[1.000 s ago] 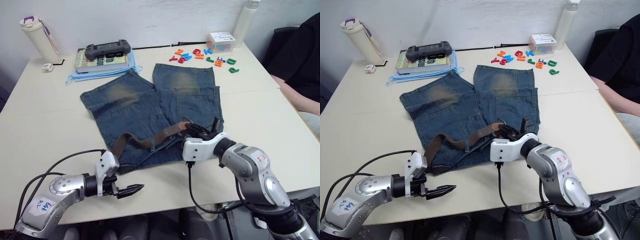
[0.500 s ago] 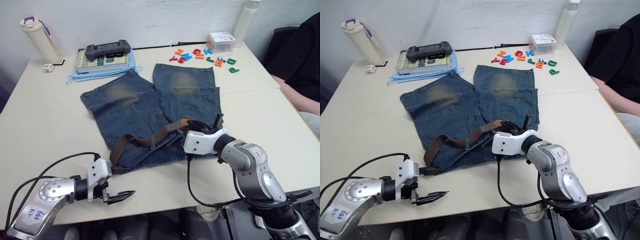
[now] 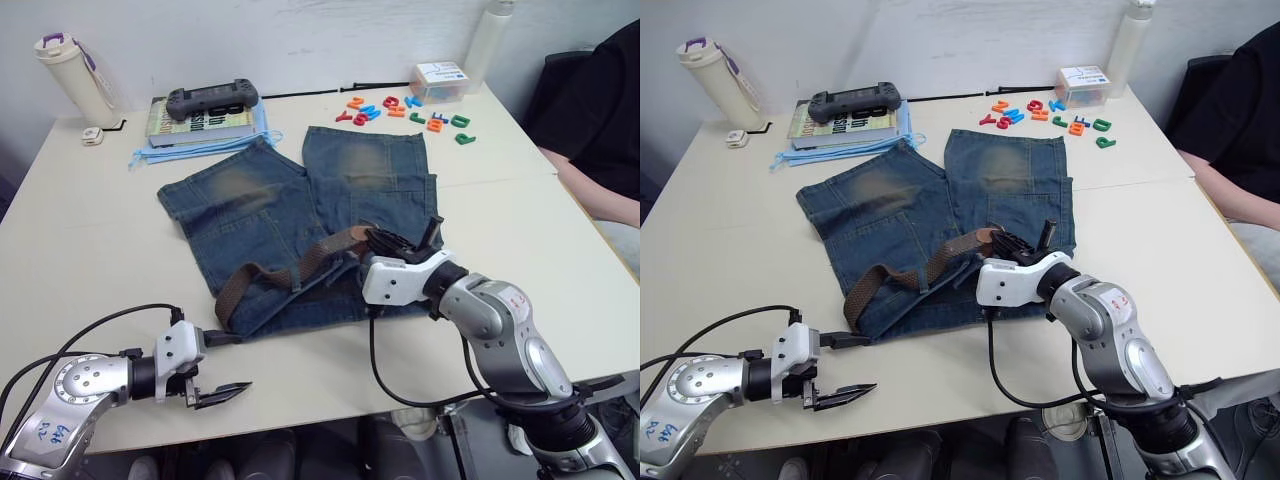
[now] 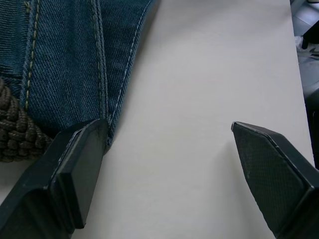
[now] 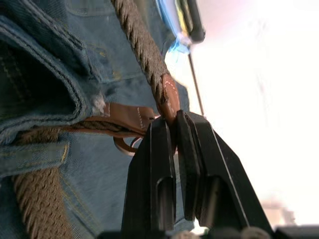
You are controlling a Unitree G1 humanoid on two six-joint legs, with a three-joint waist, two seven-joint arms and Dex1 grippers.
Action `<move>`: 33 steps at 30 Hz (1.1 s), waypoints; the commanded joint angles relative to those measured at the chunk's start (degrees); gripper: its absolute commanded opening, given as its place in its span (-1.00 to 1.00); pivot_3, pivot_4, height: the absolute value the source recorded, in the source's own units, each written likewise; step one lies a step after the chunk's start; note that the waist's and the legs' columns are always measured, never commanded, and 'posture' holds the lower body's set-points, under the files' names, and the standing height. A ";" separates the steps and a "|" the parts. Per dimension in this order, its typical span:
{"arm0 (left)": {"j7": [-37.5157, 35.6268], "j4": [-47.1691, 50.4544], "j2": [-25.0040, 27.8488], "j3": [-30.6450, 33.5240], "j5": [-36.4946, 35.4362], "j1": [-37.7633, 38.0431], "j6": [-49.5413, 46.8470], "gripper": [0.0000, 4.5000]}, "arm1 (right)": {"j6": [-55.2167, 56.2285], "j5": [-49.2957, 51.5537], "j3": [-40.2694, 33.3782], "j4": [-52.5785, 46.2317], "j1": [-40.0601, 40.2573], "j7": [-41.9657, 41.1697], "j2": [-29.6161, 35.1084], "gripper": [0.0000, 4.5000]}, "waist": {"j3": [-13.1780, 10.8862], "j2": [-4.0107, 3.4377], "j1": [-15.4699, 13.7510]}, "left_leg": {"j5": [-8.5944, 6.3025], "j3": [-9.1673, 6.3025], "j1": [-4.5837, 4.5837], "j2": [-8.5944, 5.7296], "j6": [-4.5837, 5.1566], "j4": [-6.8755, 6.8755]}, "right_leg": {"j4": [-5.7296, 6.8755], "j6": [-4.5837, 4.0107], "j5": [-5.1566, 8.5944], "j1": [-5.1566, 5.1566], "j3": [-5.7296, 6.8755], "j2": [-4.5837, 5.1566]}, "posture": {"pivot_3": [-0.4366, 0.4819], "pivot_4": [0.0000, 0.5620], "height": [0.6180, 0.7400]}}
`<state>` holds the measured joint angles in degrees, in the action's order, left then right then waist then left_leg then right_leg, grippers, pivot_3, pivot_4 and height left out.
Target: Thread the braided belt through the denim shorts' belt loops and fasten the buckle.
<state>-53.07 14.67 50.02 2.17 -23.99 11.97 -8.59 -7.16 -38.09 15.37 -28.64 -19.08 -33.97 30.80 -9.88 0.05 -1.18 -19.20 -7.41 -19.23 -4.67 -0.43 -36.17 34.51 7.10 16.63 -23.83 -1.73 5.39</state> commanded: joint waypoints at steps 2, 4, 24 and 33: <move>2.28 -1.09 -1.11 -1.92 2.90 -0.28 -5.81 0.95 | 3.83 0.41 2.91 -4.17 -0.40 -1.46 -0.77 -1.00 | 0.00 0.00 -0.08 | 0.00 0.00 0.01 0.00 0.00 -0.01 | 0.01 0.00 0.00 0.01 0.00 0.00 | -0.05 -0.47 0.96; 2.21 -1.16 -1.54 -2.58 3.33 -1.07 -6.43 0.95 | 4.16 0.12 5.22 -2.87 -1.23 -2.85 -1.61 -1.00 | 0.00 0.00 -0.16 | 0.01 0.00 0.03 -0.03 0.01 -0.04 | 0.02 0.02 -0.01 0.06 0.00 0.01 | -0.05 -0.47 0.96; 3.30 0.37 -4.64 -3.36 4.41 -2.79 -10.44 0.95 | 1.10 0.94 6.46 2.35 -9.97 -1.55 -11.34 -1.00 | 0.02 -0.04 -0.30 | 0.13 -0.15 0.05 -0.33 0.08 -0.06 | 0.19 0.05 -0.05 0.05 0.03 0.03 | -0.05 -0.47 0.96; 2.02 1.04 -4.51 -3.60 4.70 -1.60 -9.05 0.95 | 2.49 -0.63 -3.87 0.94 -11.92 0.23 -1.08 -1.00 | 0.02 -0.04 -0.26 | 0.13 -0.12 -0.01 -0.43 0.15 -0.04 | 0.12 0.06 -0.05 0.03 0.01 0.08 | -0.05 -0.47 0.96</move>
<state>-50.69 17.61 45.44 1.03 -22.04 8.41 -16.31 -5.08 -38.36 15.51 -24.56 -30.57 -35.43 28.75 -9.86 0.01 -1.44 -19.07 -7.53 -19.26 -5.09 -0.28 -36.21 34.61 7.16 16.58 -23.80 -1.71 5.47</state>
